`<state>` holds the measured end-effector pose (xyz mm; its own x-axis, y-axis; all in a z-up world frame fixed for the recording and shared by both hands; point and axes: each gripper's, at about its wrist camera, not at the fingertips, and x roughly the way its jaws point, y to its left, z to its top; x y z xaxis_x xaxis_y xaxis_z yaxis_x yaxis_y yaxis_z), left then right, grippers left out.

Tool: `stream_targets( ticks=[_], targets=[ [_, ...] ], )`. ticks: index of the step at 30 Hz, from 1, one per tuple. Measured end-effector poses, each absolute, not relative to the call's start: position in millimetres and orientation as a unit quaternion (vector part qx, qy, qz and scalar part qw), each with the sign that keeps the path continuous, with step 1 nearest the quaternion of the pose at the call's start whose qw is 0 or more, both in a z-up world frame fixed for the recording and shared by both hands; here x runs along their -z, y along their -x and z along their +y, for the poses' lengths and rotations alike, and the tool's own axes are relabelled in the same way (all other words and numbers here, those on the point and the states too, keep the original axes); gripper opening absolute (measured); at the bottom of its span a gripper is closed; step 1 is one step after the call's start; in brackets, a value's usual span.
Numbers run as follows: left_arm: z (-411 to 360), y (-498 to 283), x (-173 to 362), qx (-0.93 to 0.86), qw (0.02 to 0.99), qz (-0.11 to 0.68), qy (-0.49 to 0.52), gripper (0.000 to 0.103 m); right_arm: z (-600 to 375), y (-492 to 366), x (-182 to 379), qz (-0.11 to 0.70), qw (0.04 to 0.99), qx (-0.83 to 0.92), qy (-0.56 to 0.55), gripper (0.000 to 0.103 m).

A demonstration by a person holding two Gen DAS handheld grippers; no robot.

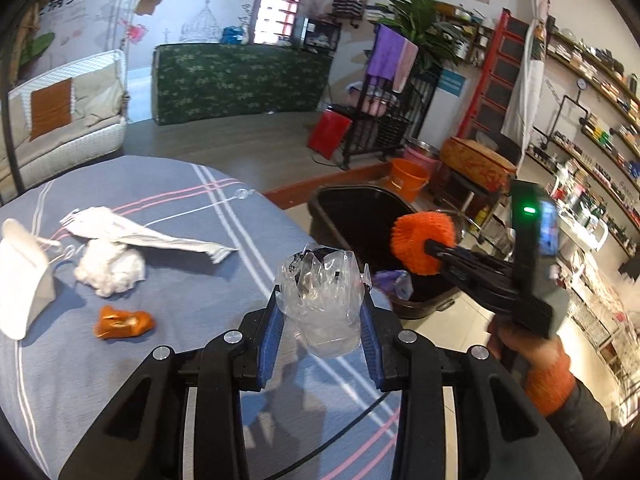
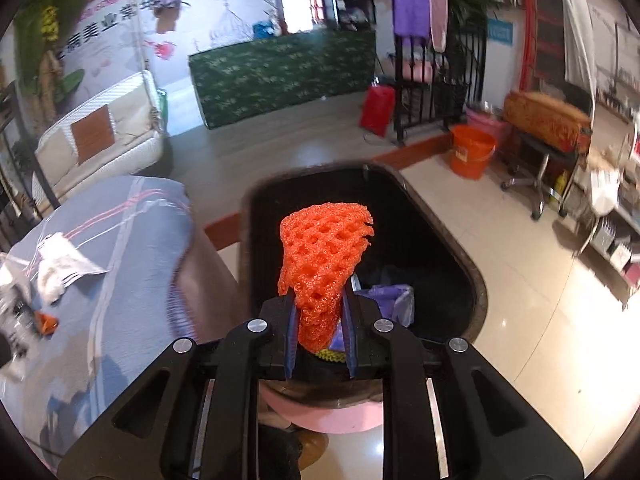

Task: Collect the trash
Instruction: 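Drop the orange net and clear bag into the wastebasket, opening both tools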

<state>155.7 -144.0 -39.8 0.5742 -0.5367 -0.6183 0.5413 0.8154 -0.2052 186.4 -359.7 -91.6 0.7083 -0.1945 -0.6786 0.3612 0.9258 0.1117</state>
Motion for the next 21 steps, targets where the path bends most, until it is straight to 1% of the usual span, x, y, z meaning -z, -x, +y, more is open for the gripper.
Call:
stream_targets(
  ticks=[2, 4, 5, 6, 7, 14, 21],
  targets=[
    [-151.4, -154.2, 40.7, 0.311, 0.885, 0.347, -0.010, 0.035, -369.2, -193.4, 100.6, 0.356, 0.912, 0.161, -0.124, 0.020],
    [-161.3, -155.9, 41.9, 0.320, 0.881, 0.348, -0.019, 0.035, -375.4, -200.3, 111.2, 0.365, 0.907, 0.170, -0.125, 0.030],
    [-165.0, -156.5, 42.3, 0.322, 0.879, 0.350, -0.021, 0.035, -378.0, -201.9, 113.7, 0.367, 0.905, 0.172, -0.129, 0.043],
    [-170.3, -158.7, 43.7, 0.326, 0.877, 0.353, -0.026, 0.035, -380.8, -201.2, 115.8, 0.362, 0.905, 0.176, -0.137, 0.062],
    [-173.6, -159.2, 44.9, 0.328, 0.875, 0.354, -0.029, 0.035, -382.2, -198.7, 116.9, 0.359, 0.905, 0.180, -0.142, 0.074],
    [-204.1, -173.6, 51.5, 0.352, 0.858, 0.371, -0.047, 0.035, -376.5, -165.8, 111.1, 0.337, 0.910, 0.195, -0.141, 0.074],
    [-250.5, -191.0, 59.7, 0.370, 0.842, 0.388, -0.064, 0.035, -384.0, -123.7, 112.6, 0.334, 0.906, 0.206, -0.160, 0.075]
  ],
)
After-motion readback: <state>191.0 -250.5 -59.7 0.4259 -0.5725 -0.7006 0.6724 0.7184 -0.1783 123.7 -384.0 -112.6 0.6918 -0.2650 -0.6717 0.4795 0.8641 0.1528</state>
